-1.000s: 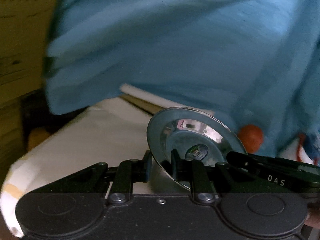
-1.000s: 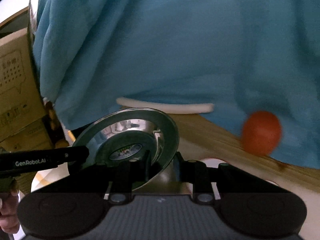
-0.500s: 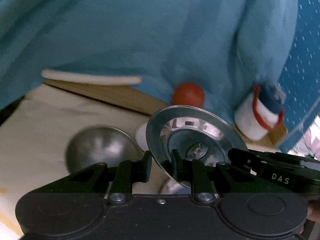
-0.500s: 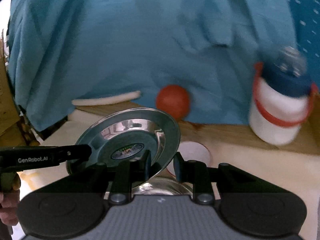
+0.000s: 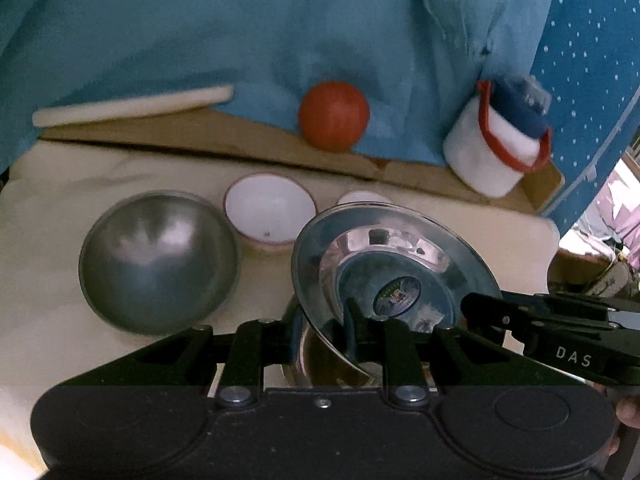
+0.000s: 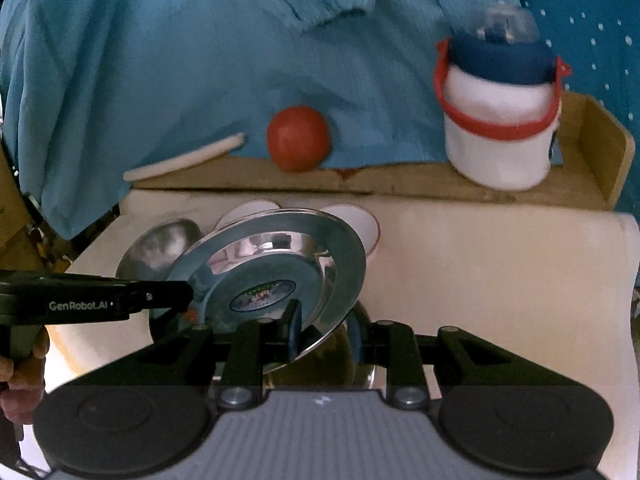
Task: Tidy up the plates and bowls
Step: 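Lift the small dark plate with both grippers and carry it over the stacked plates, then lower the small dark plate onto the stack and open both grippers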
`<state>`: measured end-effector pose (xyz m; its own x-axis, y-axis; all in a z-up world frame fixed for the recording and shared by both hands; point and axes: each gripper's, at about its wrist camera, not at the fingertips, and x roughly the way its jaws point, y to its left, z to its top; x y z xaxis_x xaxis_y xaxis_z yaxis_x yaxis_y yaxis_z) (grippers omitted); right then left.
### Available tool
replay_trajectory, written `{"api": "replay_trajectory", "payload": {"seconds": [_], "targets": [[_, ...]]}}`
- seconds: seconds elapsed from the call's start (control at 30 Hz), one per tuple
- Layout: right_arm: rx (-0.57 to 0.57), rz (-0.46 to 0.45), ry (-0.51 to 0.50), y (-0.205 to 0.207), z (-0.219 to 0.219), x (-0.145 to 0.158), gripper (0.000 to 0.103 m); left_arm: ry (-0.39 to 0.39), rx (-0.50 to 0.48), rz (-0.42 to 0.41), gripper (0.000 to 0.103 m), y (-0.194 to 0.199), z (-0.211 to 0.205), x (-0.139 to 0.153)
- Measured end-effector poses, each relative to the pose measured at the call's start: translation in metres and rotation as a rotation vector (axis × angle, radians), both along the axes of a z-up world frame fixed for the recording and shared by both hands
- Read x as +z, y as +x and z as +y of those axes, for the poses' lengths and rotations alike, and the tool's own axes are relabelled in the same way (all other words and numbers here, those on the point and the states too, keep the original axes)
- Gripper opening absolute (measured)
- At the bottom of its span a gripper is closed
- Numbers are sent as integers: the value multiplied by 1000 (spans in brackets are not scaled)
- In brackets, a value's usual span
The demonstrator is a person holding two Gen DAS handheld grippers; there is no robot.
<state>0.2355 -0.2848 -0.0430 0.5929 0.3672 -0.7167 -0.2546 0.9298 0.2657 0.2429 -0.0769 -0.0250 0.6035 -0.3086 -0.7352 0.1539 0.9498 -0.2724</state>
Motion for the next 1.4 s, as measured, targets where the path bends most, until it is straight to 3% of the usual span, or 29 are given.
{"api": "replay_trajectory", "payload": {"seconds": [0.6, 1.4], "targets": [[30, 86, 7, -9, -4, -15, 28, 70, -33, 78, 28, -8, -10, -16], [33, 139, 4, -3, -3, -21, 30, 99, -45, 112, 29, 1, -19, -19]]}}
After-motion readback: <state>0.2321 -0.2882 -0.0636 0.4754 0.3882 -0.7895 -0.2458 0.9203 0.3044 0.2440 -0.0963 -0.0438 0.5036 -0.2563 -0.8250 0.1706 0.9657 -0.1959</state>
